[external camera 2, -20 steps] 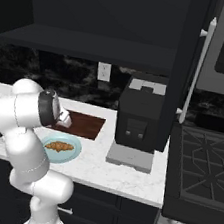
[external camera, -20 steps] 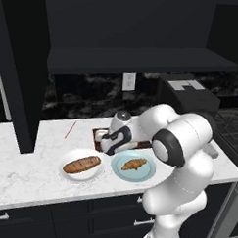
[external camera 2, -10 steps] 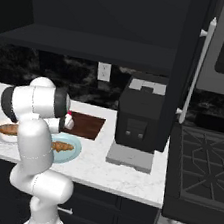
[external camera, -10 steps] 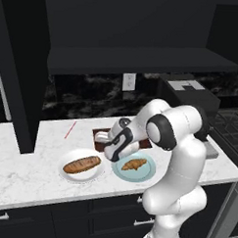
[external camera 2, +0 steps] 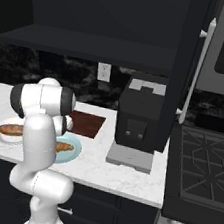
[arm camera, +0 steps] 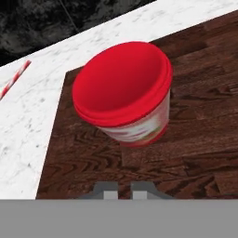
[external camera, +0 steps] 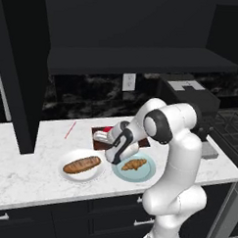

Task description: From the different types of pastries on the counter, select a croissant and place it on the cutting board. Then retrieve a jar of jam from the cabinet and place it alongside the croissant on the cutting board.

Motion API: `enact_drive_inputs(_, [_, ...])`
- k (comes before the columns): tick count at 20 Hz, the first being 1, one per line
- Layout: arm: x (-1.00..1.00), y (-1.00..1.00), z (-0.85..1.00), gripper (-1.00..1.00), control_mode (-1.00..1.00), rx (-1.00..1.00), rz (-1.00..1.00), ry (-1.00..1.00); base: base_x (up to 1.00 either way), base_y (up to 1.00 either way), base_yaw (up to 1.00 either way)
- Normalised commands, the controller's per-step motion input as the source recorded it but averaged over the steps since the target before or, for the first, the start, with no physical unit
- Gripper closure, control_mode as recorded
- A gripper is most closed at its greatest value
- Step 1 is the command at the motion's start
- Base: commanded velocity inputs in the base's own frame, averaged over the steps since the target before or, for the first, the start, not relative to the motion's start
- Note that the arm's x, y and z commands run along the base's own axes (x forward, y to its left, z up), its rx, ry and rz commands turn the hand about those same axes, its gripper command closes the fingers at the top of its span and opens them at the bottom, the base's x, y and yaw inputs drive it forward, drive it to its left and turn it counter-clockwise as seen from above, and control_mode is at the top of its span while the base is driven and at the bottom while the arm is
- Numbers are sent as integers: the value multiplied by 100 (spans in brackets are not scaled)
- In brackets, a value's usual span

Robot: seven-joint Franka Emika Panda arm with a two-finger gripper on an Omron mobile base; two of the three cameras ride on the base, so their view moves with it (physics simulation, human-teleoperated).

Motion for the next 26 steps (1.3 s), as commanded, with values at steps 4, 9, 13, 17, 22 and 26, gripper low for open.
enact_drive_inputs(4, [-41,32,-47,-100,-100,4,-1,0,0,0,0])
enact_drive_inputs(9, [-7,4,57,-100,-100,9,-3,0,0,0,0])
enact_drive_inputs(13, [-15,-13,100,-100,-100,2,-14,6,0,0,0])
enact_drive_inputs(17, [-15,-7,100,-100,-100,-1,-9,19,0,0,0])
enact_drive_inputs(22, [-10,-19,100,-100,-100,0,-10,28,0,0,0])
enact_drive_inputs(26, [0,-56,100,-100,-100,0,-6,34,0,0,0])
